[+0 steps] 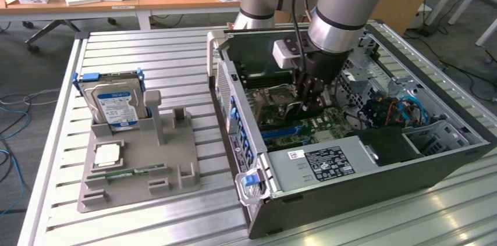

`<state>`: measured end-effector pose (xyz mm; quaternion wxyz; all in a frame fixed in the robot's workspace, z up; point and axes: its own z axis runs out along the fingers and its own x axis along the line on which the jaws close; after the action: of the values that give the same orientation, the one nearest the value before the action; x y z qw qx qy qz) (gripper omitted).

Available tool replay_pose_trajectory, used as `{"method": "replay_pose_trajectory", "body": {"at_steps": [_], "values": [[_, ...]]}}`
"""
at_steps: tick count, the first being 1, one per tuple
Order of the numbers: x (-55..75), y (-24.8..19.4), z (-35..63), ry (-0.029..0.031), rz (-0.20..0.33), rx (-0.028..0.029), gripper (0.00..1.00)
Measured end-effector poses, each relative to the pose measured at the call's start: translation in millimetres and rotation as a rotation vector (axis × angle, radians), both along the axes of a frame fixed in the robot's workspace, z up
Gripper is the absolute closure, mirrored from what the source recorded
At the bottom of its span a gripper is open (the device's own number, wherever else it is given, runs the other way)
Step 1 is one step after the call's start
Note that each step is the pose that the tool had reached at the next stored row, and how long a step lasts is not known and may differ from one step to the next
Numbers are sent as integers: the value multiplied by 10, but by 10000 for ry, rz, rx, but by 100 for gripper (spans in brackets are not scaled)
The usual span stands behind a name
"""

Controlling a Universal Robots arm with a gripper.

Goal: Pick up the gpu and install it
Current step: 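Insert the gpu into the slot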

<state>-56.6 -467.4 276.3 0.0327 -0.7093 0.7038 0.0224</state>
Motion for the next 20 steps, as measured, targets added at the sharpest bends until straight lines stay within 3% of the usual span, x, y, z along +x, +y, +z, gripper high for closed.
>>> {"method": "replay_pose_trajectory", "body": {"at_steps": [20], "values": [[-47,-4,-20,0,3,-1,74]]}}
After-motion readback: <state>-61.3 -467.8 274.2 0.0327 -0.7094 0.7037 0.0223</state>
